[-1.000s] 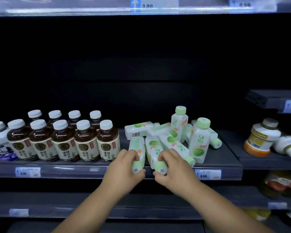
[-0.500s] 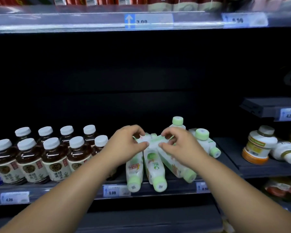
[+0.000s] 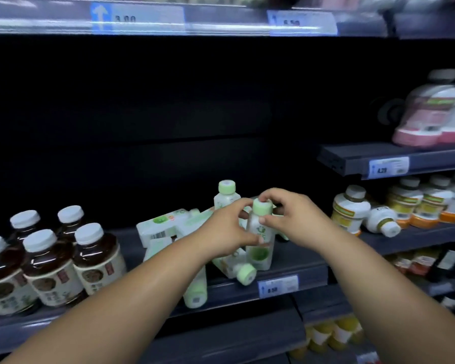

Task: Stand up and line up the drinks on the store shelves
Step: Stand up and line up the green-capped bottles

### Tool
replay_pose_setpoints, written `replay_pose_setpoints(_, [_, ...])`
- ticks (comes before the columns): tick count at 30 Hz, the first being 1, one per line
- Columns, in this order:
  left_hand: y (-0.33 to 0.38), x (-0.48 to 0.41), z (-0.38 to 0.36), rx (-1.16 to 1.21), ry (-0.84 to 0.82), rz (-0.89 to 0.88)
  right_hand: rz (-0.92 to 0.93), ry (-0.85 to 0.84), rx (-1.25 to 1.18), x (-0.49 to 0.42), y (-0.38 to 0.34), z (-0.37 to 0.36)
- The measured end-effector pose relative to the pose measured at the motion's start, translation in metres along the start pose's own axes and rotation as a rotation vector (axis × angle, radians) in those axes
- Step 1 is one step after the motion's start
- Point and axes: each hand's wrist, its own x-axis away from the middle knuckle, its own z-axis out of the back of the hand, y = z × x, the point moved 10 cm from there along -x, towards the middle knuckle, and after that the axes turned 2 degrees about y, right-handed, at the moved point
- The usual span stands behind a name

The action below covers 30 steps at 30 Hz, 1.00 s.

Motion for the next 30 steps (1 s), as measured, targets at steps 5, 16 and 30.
replay_pose_setpoints(5, [0.008, -0.017, -0.014, -0.106, 0.158, 0.016, 0.041, 0.019, -0.088, 0.0, 0.018, 0.005])
replay_pose_setpoints(16, [0.049, -0.042, -0.077, -0.261, 0.271, 0.014, 0.075, -0.005, -0.058, 0.011, 0.062, 0.058])
replay_pose_setpoints(30, [-0.056, 0.033, 0.106, -0.205, 0.488, 0.237, 0.219, -0.195, 0.087, -0.051, -0.052, -0.047])
